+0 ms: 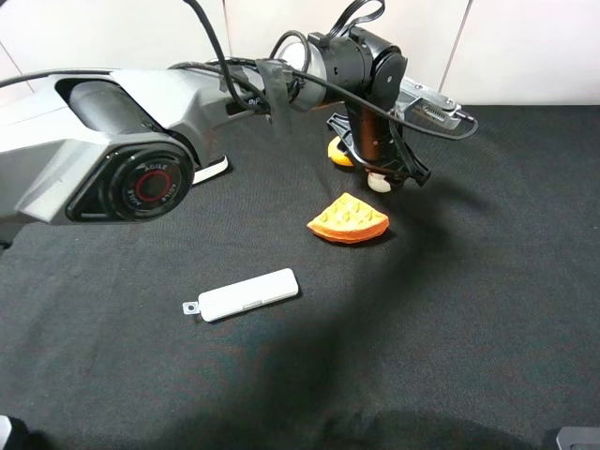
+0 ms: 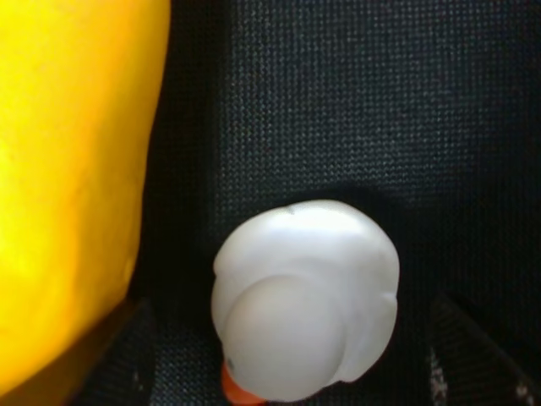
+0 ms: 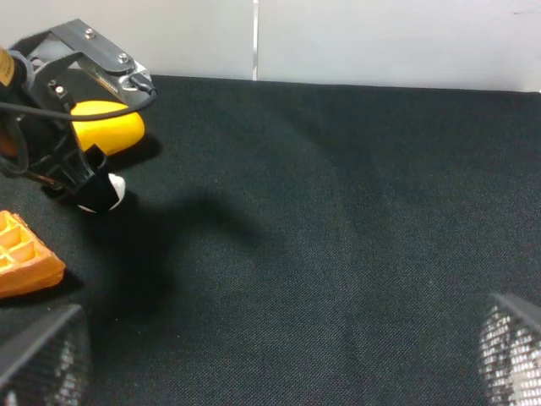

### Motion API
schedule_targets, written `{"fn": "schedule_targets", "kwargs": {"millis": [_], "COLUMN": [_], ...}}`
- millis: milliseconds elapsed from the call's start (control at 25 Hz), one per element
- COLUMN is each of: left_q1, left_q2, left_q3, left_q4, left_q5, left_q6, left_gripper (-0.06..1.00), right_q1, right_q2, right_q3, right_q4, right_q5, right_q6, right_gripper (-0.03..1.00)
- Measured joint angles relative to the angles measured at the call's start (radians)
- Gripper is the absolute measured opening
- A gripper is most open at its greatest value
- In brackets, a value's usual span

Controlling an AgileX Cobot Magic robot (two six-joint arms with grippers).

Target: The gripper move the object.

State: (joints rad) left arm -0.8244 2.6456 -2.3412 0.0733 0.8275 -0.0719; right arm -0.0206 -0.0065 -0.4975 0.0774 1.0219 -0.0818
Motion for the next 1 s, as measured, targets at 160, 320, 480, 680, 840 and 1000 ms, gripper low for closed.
{"fn": "schedule_targets", "kwargs": {"millis": [160,320,480,680,840,1000], "left_q1": [0.0,0.0,0.0,0.0,0.0,0.0], "left_q2": [0.0,0.0,0.0,0.0,-0.002,-0.057], "left_q3": [-0.007,-0.049,-0.107,-0.188,-0.241,-0.245], "left_q4": [-0.001,-0.001,-0.001,-0.001,-0.001,-0.001], "left_q5": [0.029,0.07,0.11,0.175,0.224,0.247], "left_q6": [-0.008,-0.014,-0.015,-0.015,-0.016,-0.016], "left_gripper": [0.71,0.71,0.71,0.71,0.71,0.71], "right_q1": [0.0,0.0,0.0,0.0,0.0,0.0], "right_q2": [0.0,0.0,0.0,0.0,0.0,0.0], "right_q3": [0.0,0.0,0.0,0.0,0.0,0.0], "right_q4": [0.0,0.0,0.0,0.0,0.0,0.0], "right_q5": [0.0,0.0,0.0,0.0,0.0,0.0], "right_q6": [0.0,0.0,0.0,0.0,0.0,0.0], "right_gripper": [0.69,0.69,0.69,0.69,0.69,0.69]}}
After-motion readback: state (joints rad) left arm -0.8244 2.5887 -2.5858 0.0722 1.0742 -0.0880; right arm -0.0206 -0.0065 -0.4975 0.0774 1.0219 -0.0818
